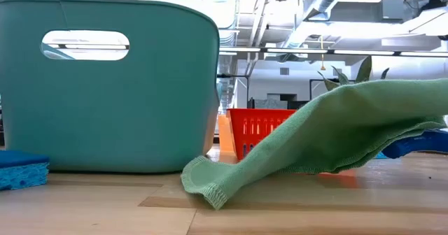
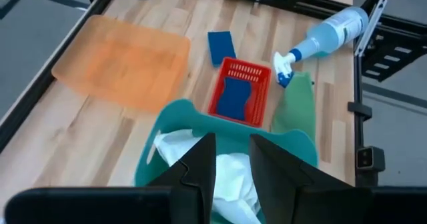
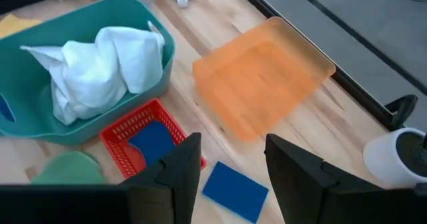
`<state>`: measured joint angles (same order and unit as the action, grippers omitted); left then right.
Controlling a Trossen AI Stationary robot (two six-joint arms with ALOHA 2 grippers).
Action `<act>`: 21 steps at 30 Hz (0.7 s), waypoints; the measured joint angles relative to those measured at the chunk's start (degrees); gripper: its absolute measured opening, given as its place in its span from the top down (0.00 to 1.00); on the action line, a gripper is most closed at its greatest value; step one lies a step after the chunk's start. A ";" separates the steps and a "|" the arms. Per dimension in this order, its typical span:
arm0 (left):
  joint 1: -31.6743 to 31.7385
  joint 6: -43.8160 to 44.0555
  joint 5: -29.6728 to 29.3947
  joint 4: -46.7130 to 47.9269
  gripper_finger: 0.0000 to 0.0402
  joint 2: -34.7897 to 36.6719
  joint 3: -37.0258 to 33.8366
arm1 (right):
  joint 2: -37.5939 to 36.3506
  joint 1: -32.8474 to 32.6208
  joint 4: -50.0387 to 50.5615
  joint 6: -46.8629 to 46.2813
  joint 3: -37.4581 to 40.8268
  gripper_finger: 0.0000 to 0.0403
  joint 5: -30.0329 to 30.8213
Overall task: Pick & Place Kitchen Items
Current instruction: Put the white plastic restorer bottle into the orange bin
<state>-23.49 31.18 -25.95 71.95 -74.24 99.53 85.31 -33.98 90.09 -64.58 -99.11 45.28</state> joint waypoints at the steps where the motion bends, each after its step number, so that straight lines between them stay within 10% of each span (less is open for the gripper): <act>1: -0.31 0.37 -0.03 0.18 0.78 0.00 0.00 | 0.12 0.00 -0.09 -0.27 0.00 0.60 0.05; 21: 1.92 -1.81 -26.65 12.47 0.78 -0.04 0.00 | -9.08 -8.56 -12.60 -7.86 -0.02 0.60 20.70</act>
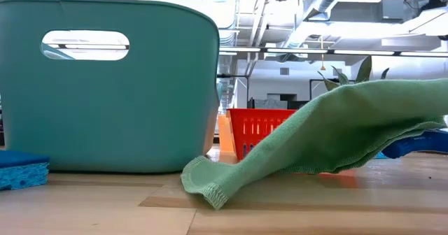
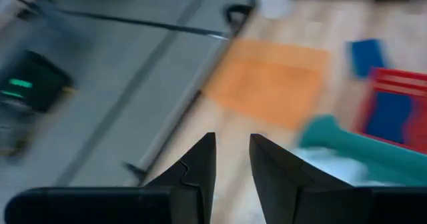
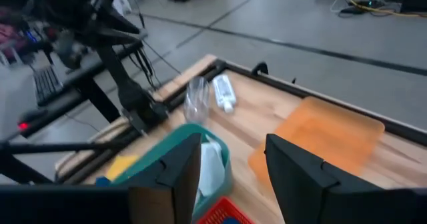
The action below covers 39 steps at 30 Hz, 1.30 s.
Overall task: Pick & Place Kitchen Items
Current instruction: Put the white plastic restorer bottle into the orange bin
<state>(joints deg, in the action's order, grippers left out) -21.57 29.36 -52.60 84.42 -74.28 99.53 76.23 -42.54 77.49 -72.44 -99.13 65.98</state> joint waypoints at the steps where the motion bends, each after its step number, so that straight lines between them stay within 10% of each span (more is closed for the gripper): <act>1: 0.48 -0.84 -2.24 0.19 0.78 0.00 0.00 | -0.33 -0.38 0.01 -0.53 0.00 0.60 0.87; 7: 4.45 -8.35 -10.65 0.28 0.78 0.00 0.00 | -0.97 -3.02 -0.37 -2.76 0.00 0.60 7.79; 15: 11.01 -11.70 -4.14 -0.19 0.79 2.27 0.00 | -1.82 -8.84 0.27 -3.88 0.02 0.60 23.71; 27: 14.59 -16.89 11.94 -16.59 0.85 10.34 -1.83 | -14.51 -10.13 11.63 -0.62 0.00 0.60 21.75; 39: 14.57 -12.68 28.39 -61.24 0.83 19.64 -32.50 | -21.30 -11.55 12.08 11.23 0.09 0.60 10.04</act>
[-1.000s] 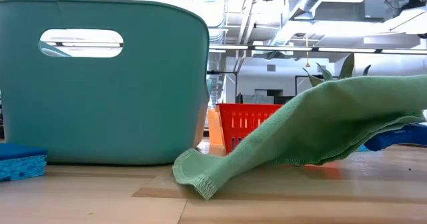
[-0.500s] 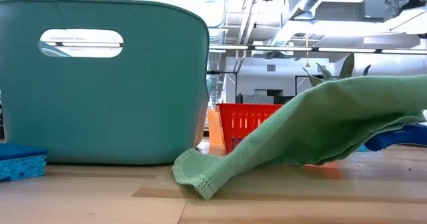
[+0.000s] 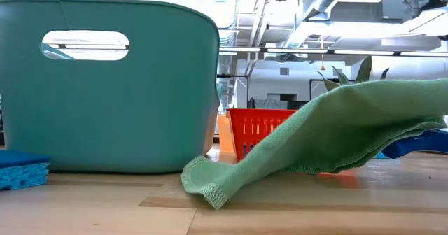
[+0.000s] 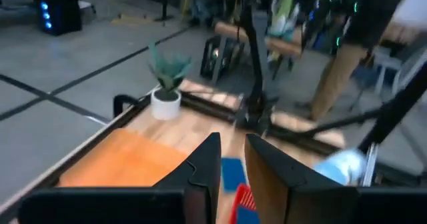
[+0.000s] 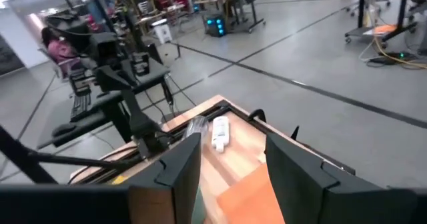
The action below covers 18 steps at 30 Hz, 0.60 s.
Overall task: Pick & Place Kitchen Items
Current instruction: Put the white plastic restorer bottle into the orange bin
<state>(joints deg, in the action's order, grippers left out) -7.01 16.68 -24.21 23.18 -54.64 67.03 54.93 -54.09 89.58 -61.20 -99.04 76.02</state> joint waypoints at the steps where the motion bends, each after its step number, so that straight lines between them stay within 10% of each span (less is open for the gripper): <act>1: 0.02 0.56 -1.07 -1.76 0.84 0.26 -1.50 | -0.26 -0.30 0.00 0.19 0.00 0.60 -0.39; 9: 2.43 -1.54 -18.10 1.78 0.79 1.69 -3.18 | -0.55 -0.57 0.15 0.14 0.00 0.60 -0.55; 18: 22.61 -11.19 -9.99 -1.81 0.60 2.82 -3.15 | 1.88 3.64 0.13 -4.83 0.00 0.60 5.79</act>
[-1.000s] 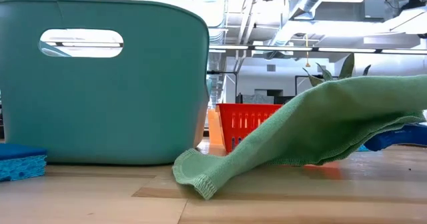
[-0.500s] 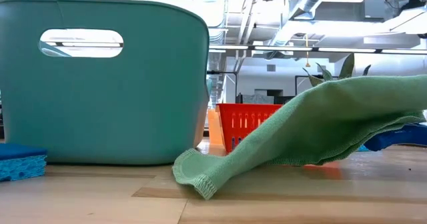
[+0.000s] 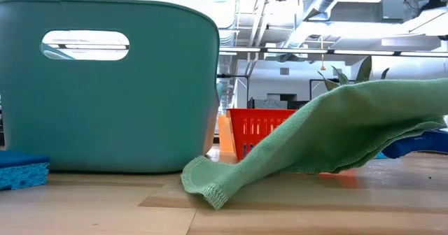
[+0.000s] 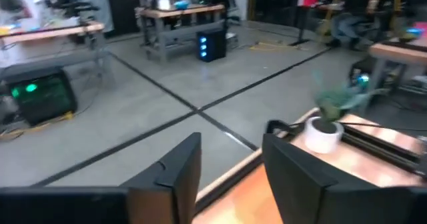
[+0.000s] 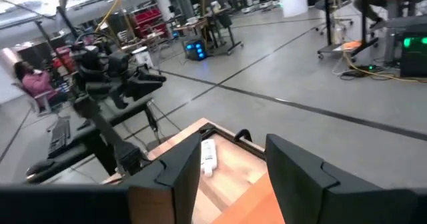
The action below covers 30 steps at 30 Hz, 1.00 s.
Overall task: Pick & Place Kitchen Items
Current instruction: Put the white plastic restorer bottle into the orange bin
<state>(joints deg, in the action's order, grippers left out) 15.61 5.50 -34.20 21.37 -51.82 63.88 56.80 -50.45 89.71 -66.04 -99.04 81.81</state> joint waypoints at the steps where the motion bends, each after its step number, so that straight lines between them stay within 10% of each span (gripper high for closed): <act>1: 2.84 0.10 2.18 0.02 0.58 -0.29 0.00 | 0.30 0.59 -0.02 -0.77 0.00 0.60 0.20; 11: 23.46 2.04 27.00 5.82 0.47 -8.63 0.00 | 2.18 6.43 -0.37 -3.61 0.00 0.60 -1.00; 30: 32.09 10.77 36.39 21.12 0.51 -38.28 0.00 | 1.89 9.11 -0.12 -4.05 0.00 0.60 -5.95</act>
<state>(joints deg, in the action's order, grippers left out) 47.69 16.27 2.20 42.49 -90.10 63.88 58.70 -41.34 89.59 -70.08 -99.04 75.87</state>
